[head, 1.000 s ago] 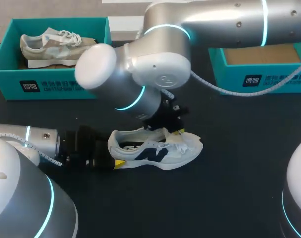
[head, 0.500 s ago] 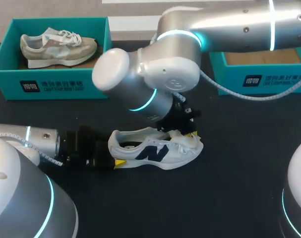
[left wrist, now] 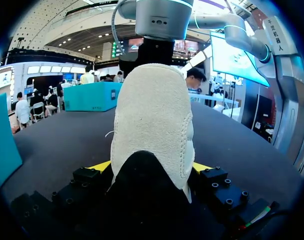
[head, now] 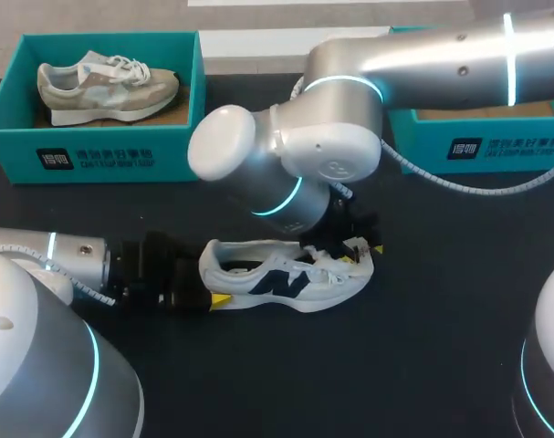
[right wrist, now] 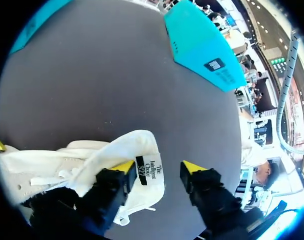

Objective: Take the shoe out of the shoebox, open the shoe tongue, remove and reinsert the insole, then place the shoe into the shoebox

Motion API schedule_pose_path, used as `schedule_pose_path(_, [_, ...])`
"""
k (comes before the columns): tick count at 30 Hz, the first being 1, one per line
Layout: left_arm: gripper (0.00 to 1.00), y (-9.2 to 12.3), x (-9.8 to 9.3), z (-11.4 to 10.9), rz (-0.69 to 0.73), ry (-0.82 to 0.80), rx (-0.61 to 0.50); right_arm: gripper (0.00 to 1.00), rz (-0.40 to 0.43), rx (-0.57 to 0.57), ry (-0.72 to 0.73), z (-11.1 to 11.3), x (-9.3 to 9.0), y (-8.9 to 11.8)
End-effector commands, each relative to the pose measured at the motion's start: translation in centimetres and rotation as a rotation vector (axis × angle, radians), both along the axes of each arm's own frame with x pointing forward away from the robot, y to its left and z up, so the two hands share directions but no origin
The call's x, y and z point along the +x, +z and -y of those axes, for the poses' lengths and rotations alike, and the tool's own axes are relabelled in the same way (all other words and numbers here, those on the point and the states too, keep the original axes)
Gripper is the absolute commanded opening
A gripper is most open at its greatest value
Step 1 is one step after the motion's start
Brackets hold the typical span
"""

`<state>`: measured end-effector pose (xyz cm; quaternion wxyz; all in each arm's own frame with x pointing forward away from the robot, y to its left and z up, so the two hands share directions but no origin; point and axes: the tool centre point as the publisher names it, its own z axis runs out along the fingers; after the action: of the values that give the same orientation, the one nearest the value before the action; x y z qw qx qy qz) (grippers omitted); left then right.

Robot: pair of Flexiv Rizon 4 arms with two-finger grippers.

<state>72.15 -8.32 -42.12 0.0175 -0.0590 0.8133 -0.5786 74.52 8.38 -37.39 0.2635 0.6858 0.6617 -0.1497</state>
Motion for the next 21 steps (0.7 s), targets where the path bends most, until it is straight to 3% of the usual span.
schedule_pose_path(1, [0.0,-0.4,-0.1,-0.2,0.001,0.002,0.001,1.0,0.297,0.11,-0.271,-0.5,-0.6,3.2])
schedule_pose_path(7, [0.0,-0.4,-0.1,-0.2,0.001,0.002,0.001,1.0,0.423,0.259,-0.06,-2.9,0.5,8.0])
schedule_pose_path(11, [0.0,-0.4,-0.1,-0.2,0.001,0.002,0.001,1.0,0.453,0.359,0.151,-5.4,1.4,10.4])
schedule_pose_path(16, [0.0,-0.4,-0.1,-0.2,0.001,0.002,0.001,1.0,0.366,0.458,0.509,-9.2,1.7,12.4])
schedule_pose_path(17, [0.0,-0.4,-0.1,-0.2,0.001,0.002,0.001,0.92,0.336,0.467,0.606,-10.1,1.7,12.6])
schedule_pose_path(18, [0.0,-0.4,-0.1,-0.2,0.001,0.002,0.001,0.46,0.307,0.486,0.671,-10.9,1.7,12.8])
schedule_pose_path(20, [0.0,-0.4,-0.1,-0.2,0.001,0.002,0.001,0.36,0.245,0.487,0.799,-12.4,1.8,13.1])
schedule_pose_path(21, [0.0,-0.4,-0.1,-0.2,0.001,0.002,0.001,0.22,0.203,0.487,0.859,-13.2,1.8,13.2])
